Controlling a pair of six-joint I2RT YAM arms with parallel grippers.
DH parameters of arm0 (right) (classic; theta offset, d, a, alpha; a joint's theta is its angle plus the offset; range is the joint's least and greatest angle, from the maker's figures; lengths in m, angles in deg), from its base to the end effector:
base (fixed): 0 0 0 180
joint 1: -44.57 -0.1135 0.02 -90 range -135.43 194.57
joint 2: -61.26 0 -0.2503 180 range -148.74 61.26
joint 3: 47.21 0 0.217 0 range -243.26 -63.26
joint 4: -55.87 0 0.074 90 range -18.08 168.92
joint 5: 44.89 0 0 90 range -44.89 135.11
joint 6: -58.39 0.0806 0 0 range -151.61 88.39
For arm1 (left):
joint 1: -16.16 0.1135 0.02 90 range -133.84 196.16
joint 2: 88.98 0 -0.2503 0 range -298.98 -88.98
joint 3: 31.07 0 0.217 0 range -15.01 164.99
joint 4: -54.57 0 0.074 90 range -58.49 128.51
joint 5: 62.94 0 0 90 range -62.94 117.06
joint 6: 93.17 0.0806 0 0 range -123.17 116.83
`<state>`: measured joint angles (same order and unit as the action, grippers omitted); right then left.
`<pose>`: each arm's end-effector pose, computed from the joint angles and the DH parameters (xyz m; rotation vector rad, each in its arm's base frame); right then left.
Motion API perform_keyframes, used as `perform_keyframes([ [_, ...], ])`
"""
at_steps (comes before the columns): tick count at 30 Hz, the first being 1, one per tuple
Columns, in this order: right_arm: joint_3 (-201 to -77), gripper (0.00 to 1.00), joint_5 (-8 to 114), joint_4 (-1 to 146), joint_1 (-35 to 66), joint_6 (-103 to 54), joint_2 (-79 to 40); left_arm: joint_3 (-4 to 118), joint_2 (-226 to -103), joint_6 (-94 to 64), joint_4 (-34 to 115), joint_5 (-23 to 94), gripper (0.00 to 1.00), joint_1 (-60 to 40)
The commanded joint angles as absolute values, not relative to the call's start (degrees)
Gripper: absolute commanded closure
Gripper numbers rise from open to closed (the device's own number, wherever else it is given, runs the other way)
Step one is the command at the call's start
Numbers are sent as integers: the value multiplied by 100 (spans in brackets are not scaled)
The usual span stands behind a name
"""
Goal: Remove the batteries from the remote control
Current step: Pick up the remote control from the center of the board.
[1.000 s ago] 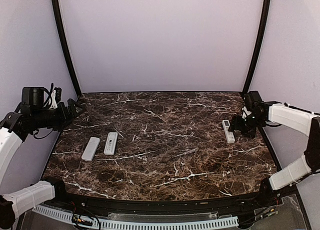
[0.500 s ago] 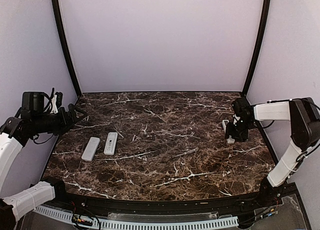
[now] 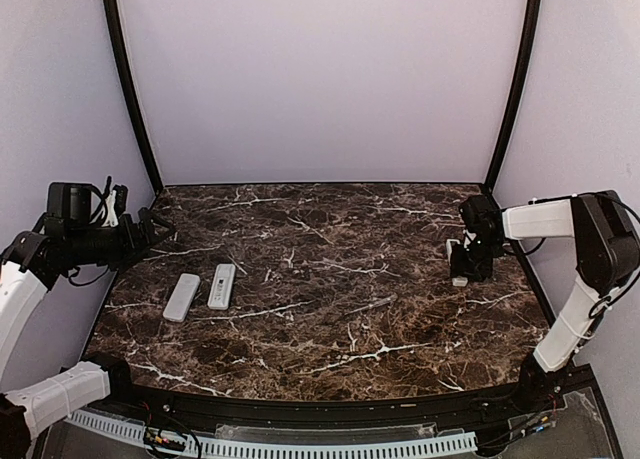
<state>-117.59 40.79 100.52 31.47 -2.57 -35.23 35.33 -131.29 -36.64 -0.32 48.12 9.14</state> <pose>0.2877 0.0607 0.1209 0.4060 2.7711 0.0721 0.1564 -0.0484 0.2942 -0.2724 2.1568 -0.8020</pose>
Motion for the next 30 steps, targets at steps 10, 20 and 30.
perform_keyframes([
  [10,-11748,80,3987,9956,3062,-395,-2933,3631,-13270,-3148,-141,5491,2,870],
  [20,-11548,81,6476,9825,2720,-1037,-1169,3266,-13947,-4124,1411,5546,2,-1079],
  [30,-11425,80,6789,9534,633,-774,-276,3985,-15265,-4869,2732,5073,1,-2625],
])
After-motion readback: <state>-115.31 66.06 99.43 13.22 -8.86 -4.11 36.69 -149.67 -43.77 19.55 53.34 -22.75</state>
